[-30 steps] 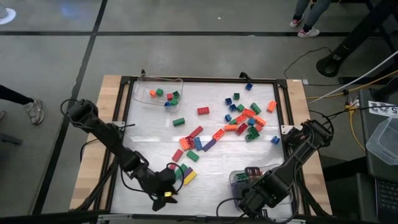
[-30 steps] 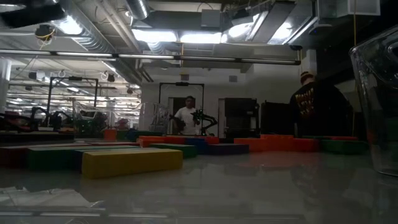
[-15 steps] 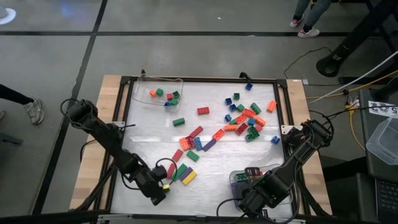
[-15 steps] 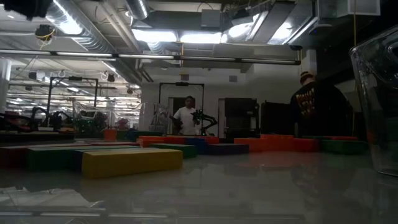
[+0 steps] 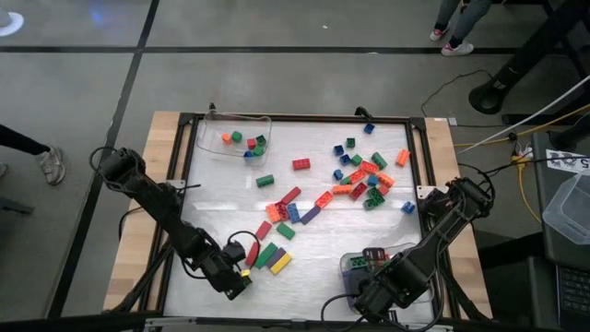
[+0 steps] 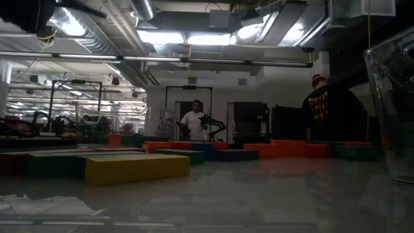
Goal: Sort blocks by size
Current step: Put the rectangular green game piece into the bottom transparent bin
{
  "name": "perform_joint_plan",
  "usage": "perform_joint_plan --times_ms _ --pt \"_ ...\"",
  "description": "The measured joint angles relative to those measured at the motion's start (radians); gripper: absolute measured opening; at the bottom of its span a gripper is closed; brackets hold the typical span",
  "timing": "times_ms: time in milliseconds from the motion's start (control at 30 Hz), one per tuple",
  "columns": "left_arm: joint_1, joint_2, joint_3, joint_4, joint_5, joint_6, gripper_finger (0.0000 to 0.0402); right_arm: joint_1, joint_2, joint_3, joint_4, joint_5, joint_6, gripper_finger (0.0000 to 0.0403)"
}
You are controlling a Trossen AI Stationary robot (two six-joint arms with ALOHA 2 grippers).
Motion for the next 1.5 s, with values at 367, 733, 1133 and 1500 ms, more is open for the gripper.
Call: perform_joint_plan --times_ms 367,733,1133,1500 --pt "0.001 0.097 0.0 0.003 0.0 0.008 0.0168 0.0 0.0 0.0 0.005 0.0 0.0 0.0154" --pt "-0.005 0.099 0.0 0.031 0.0 0.013 0.0168 0.0 0.0 0.0 0.008 0.0 0.0 0.0154" --pt "-0.007 0.136 0.0 0.07 0.0 0.066 0.0168 0.0 0.0 0.0 0.034 0.001 0.0 0.0154" --pt "-0.006 0.174 0.003 0.069 0.004 0.063 0.0165 0.0 0.0 0.0 0.034 0.11 -0.003 0.0154"
